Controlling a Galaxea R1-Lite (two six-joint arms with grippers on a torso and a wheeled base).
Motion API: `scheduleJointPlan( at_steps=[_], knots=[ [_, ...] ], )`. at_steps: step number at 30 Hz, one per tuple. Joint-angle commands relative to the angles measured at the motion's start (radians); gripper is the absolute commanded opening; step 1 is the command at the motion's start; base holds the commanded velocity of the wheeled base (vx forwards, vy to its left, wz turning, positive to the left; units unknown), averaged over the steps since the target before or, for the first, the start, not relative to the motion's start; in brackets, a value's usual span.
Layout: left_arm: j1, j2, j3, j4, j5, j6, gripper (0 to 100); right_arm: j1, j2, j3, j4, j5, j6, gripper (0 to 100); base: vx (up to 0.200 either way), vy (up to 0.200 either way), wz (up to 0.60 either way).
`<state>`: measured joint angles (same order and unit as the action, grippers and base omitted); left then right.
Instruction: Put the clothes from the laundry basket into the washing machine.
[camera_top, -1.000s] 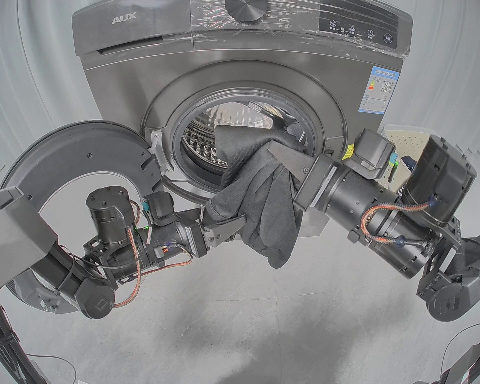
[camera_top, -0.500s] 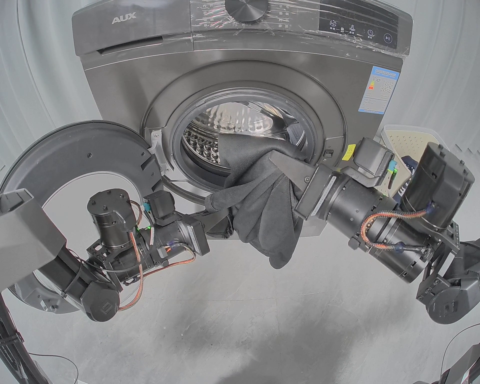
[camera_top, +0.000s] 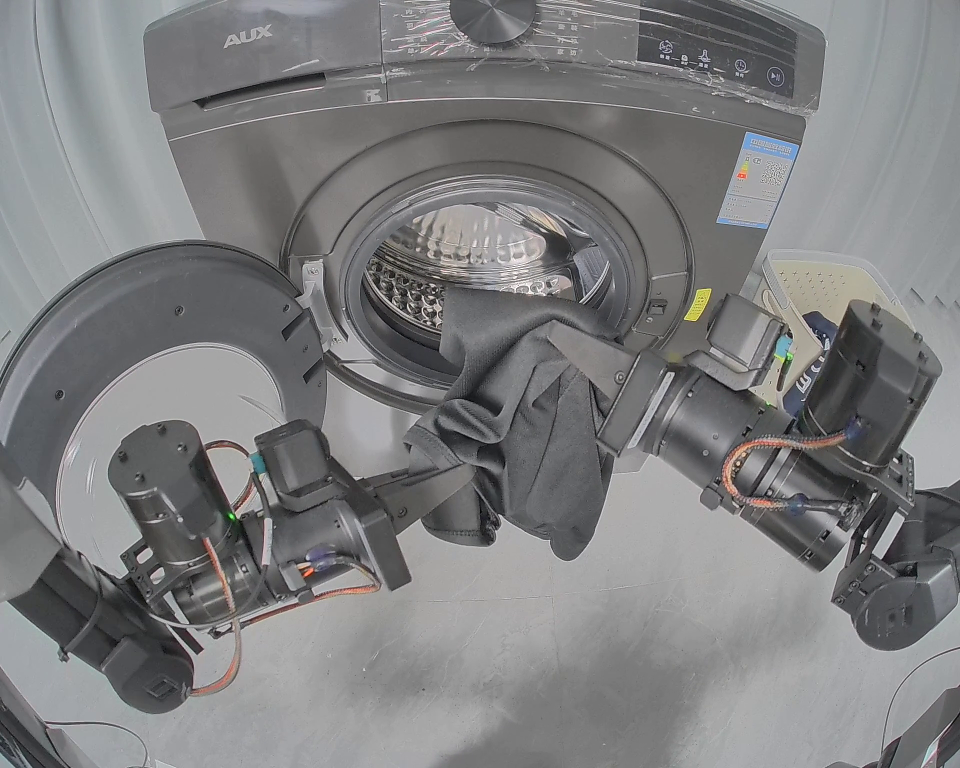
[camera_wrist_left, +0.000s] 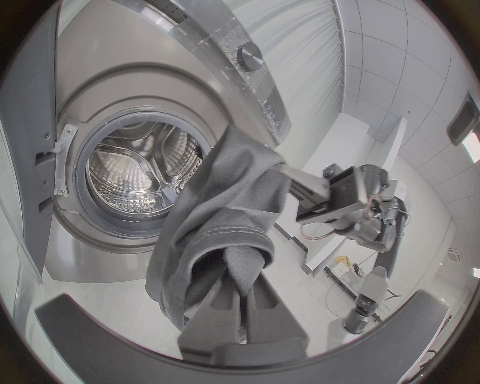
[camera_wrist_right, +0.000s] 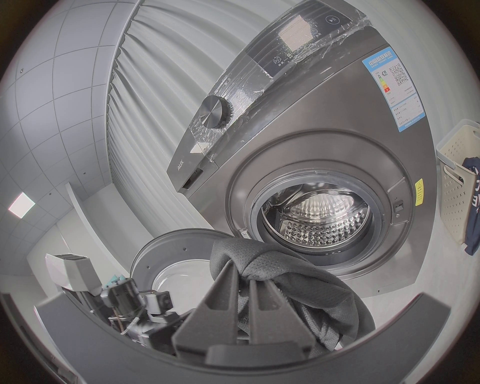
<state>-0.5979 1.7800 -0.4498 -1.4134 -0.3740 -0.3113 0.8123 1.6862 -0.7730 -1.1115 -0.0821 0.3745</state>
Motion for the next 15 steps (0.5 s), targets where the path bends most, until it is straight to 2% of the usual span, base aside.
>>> scheduleJointPlan(
  at_steps=[1, 4, 5, 9, 13, 14, 15],
  knots=[
    [-0.033, -0.103, 0.069, -0.001, 0.0, 0.0, 0, -0.002, 0.001, 0.024, -0.001, 0.001, -0.002, 0, 0.0, 0.0, 0.0],
    [-0.034, -0.111, 0.097, -0.002, 0.0, 0.001, 0, -0.002, 0.001, 0.026, -0.001, 0.001, 0.0, 0, 0.0, 0.0, 0.0],
    [-0.034, -0.111, 0.097, -0.002, 0.0, 0.001, 0, -0.002, 0.001, 0.026, -0.001, 0.001, 0.0, 100, 0.0, 0.0, 0.0],
    [-0.034, -0.143, 0.108, -0.013, 0.0, -0.002, 0, -0.016, 0.0, 0.052, 0.01, 0.005, -0.011, 100, 0.0, 0.0, 0.0],
    [-0.033, -0.168, 0.094, -0.013, 0.006, -0.009, 0, -0.022, 0.0, 0.096, 0.002, 0.008, -0.055, 100, 0.0, 0.0, 0.0],
    [-0.033, -0.18, 0.082, -0.013, 0.018, -0.029, 0, -0.036, -0.002, 0.136, 0.001, 0.018, -0.083, 100, 0.0, 0.0, 0.0],
    [-0.033, -0.185, 0.077, -0.013, 0.021, -0.037, 0, -0.044, -0.002, 0.161, 0.001, 0.022, -0.101, 100, 0.0, 0.0, 0.0]
  ],
)
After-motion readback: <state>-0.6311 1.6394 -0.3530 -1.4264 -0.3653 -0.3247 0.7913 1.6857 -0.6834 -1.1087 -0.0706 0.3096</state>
